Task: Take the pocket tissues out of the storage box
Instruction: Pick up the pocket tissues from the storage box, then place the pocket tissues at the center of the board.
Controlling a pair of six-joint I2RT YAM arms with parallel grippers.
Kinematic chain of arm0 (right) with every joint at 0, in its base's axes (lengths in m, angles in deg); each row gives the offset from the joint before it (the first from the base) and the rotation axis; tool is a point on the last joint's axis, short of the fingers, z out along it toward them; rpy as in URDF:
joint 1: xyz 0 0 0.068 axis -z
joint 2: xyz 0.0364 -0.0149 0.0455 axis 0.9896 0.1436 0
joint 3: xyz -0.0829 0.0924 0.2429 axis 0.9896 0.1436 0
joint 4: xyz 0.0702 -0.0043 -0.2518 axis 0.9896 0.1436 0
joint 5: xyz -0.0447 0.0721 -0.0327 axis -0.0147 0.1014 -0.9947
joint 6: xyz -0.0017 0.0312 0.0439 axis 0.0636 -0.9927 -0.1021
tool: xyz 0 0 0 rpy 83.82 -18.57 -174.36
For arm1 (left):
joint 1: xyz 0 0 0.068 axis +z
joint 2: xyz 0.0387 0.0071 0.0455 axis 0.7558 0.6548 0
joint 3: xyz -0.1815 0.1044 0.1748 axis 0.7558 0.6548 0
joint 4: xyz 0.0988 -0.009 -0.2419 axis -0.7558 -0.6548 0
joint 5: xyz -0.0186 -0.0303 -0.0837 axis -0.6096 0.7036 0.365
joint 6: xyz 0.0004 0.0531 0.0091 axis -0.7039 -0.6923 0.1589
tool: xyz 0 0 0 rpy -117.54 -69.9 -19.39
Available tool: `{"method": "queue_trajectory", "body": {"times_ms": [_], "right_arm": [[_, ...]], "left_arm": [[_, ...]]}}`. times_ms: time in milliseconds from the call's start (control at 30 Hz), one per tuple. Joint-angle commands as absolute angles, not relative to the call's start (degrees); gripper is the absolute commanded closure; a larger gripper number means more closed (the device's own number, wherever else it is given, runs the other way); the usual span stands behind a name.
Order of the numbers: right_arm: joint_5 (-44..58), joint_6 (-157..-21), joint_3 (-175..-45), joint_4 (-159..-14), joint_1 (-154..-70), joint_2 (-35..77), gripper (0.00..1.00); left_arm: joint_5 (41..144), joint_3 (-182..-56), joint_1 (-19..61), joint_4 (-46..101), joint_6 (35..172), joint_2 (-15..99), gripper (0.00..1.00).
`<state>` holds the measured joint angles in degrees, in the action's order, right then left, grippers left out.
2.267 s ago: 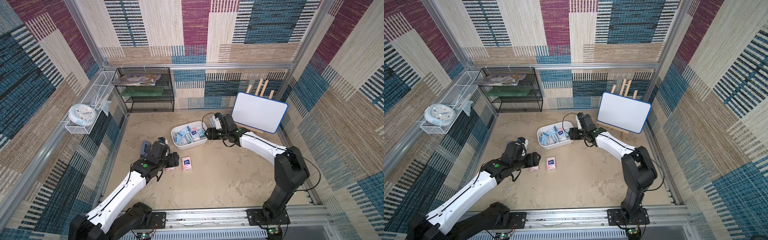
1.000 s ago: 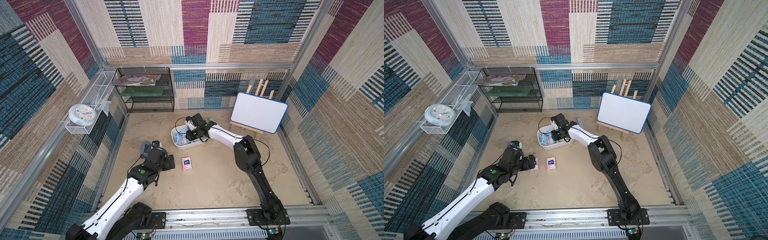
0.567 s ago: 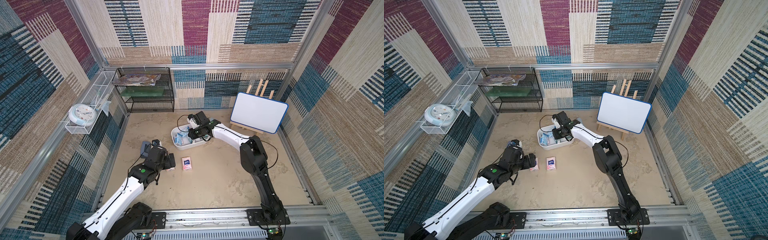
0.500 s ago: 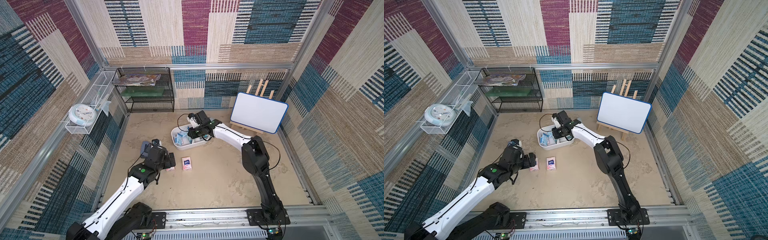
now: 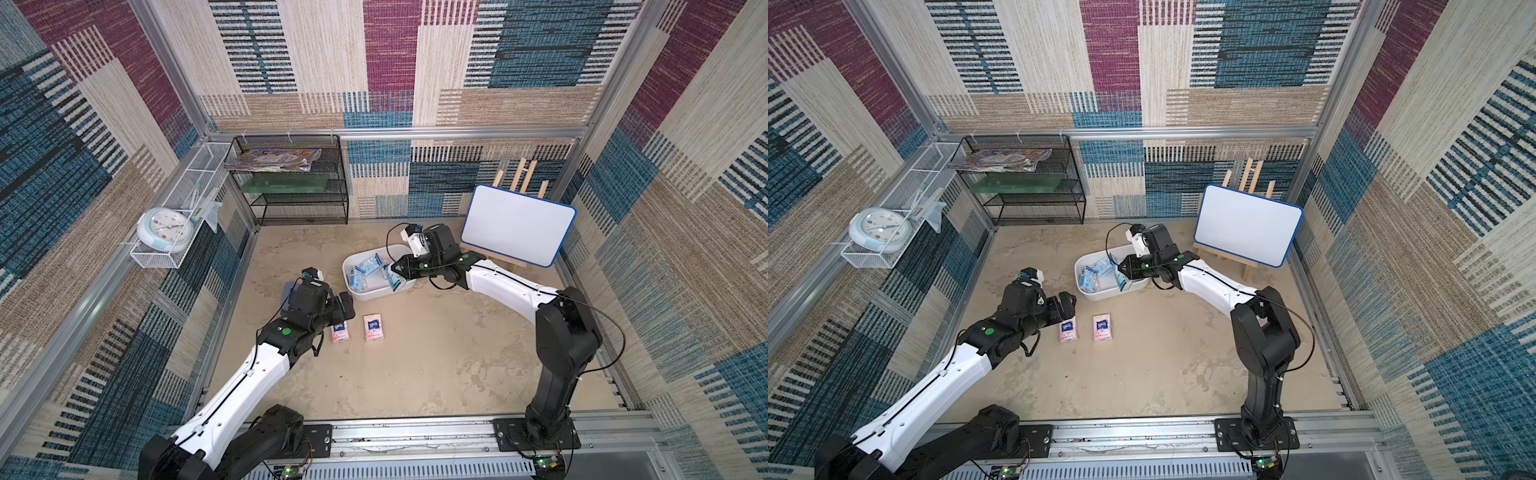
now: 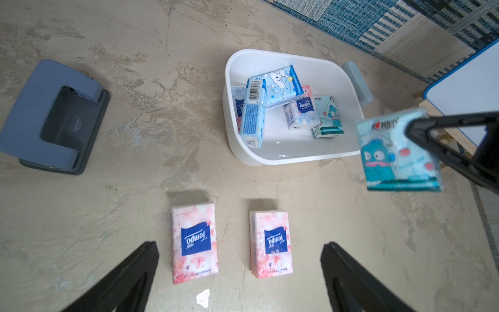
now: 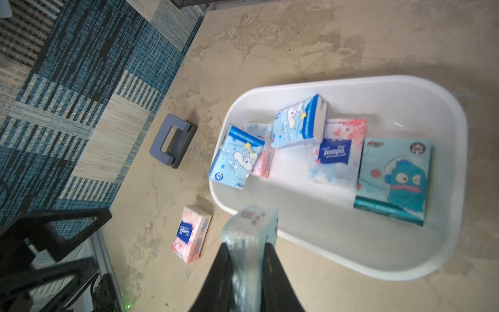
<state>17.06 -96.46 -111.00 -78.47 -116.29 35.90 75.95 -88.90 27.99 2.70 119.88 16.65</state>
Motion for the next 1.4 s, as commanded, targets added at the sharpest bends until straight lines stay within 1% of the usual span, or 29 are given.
{"method": "queue_trajectory", "body": {"times_ms": [0,167,300,500,600,867,1367], "right_arm": [[20.5,-99.9,-104.3,-85.2,-115.8,31.5,0.84],[22.0,-104.1,-92.3,-92.9,-115.2,25.5,0.84],[23.7,-107.9,-83.6,-100.4,-114.9,22.8,0.84],[25.4,-114.6,-74.1,-113.1,-113.9,22.0,0.84],[25.7,-116.6,-71.5,-116.8,-113.6,22.7,0.84],[27.0,-121.0,-69.4,-124.3,-113.1,28.4,0.84],[26.9,-123.6,-71.1,-127.2,-113.2,36.6,0.83]], "left_arm": [[80.3,-88.7,28.8,6.4,122.0,17.8,0.01],[82.6,-88.1,30.1,8.6,123.4,19.5,0.01],[83.8,-88.3,30.8,9.2,123.6,20.6,0.01],[84.9,-88.9,31.4,8.9,123.6,21.3,0.01],[85.5,-89.1,31.7,8.6,123.6,21.6,0.01],[86.1,-89.2,32.0,8.0,123.5,22.1,0.01],[86.2,-88.9,32.0,7.6,123.1,22.3,0.01]]}}
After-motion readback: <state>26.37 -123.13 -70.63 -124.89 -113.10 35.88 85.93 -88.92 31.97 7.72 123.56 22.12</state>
